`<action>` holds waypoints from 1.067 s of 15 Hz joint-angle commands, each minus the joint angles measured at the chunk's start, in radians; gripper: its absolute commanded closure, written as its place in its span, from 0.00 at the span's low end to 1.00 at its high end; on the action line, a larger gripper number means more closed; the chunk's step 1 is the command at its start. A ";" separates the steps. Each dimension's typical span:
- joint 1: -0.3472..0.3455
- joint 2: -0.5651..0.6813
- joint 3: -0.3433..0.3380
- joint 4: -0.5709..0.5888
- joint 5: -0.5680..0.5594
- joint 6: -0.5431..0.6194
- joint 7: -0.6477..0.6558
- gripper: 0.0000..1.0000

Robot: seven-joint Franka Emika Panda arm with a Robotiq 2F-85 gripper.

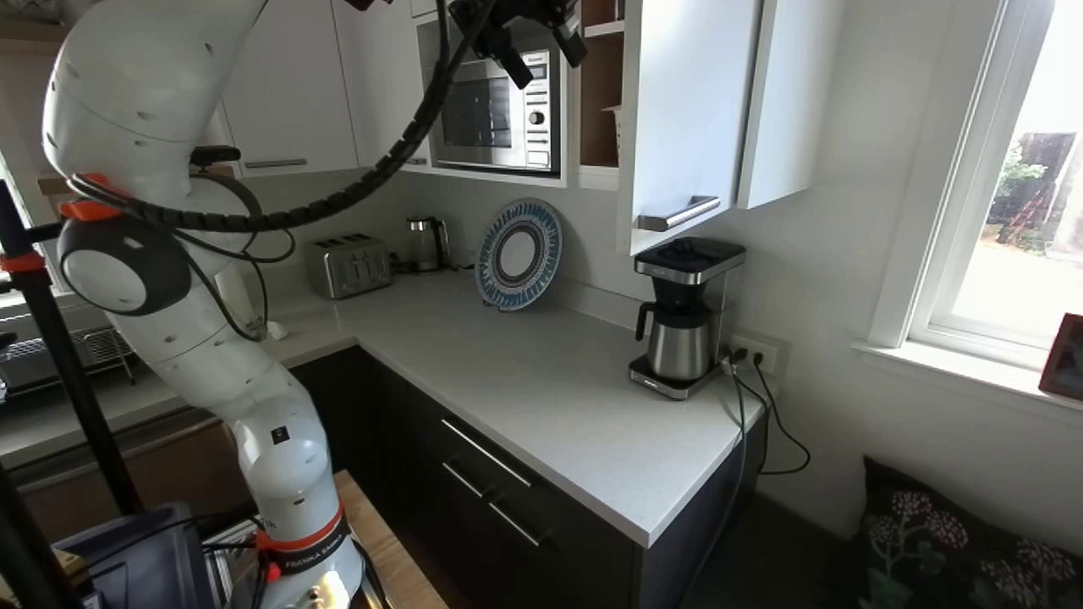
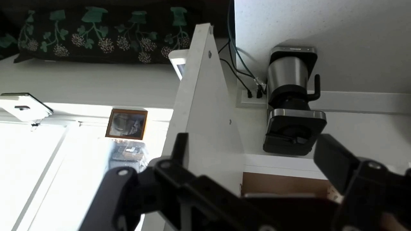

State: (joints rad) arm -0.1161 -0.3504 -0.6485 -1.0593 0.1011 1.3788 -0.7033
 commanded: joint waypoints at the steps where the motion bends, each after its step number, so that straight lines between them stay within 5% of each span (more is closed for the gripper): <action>1: 0.025 0.023 -0.079 0.012 0.044 0.015 -0.026 0.00; 16: 0.128 0.050 -0.263 -0.033 0.263 0.135 -0.082 0.00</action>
State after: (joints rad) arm -0.0233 -0.2961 -0.8762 -1.0709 0.3150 1.4768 -0.7624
